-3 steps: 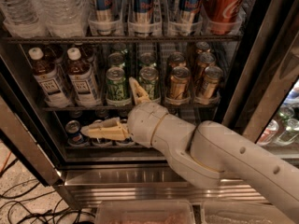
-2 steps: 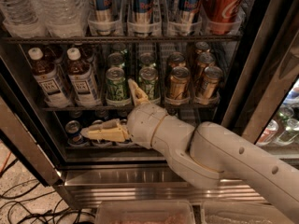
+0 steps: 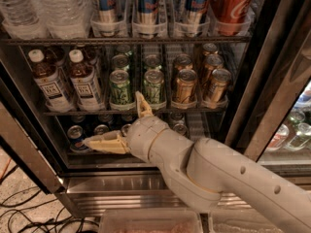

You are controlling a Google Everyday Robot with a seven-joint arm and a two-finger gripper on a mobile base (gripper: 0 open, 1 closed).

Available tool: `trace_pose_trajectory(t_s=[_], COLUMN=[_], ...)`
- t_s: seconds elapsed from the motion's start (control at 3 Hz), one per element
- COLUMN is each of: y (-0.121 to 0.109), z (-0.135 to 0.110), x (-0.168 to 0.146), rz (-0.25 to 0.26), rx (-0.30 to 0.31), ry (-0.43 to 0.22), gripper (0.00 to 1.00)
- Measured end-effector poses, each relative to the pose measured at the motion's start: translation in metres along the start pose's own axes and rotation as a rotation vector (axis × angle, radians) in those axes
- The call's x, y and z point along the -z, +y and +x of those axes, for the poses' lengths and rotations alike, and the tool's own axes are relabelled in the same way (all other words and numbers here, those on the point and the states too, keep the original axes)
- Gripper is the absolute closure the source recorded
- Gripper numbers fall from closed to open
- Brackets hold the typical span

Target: Pick blue plastic bottle from middle shelf of fridge

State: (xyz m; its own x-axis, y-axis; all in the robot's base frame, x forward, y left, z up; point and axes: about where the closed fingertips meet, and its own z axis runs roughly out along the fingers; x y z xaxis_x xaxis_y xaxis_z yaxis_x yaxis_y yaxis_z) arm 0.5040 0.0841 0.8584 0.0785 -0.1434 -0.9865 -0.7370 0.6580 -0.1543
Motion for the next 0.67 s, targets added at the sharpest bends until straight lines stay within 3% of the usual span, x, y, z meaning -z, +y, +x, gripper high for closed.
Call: trace_pose_trajectory(t_s=[0.33,0.67], y=[-0.0013,-0.0005], z=[0.0126,0.0209], x=[-0.0031,-0.01], rz=[0.08,0.116], rx=[0.023,0.022], ry=[0.074,0.11], gripper=[0.0,0.0])
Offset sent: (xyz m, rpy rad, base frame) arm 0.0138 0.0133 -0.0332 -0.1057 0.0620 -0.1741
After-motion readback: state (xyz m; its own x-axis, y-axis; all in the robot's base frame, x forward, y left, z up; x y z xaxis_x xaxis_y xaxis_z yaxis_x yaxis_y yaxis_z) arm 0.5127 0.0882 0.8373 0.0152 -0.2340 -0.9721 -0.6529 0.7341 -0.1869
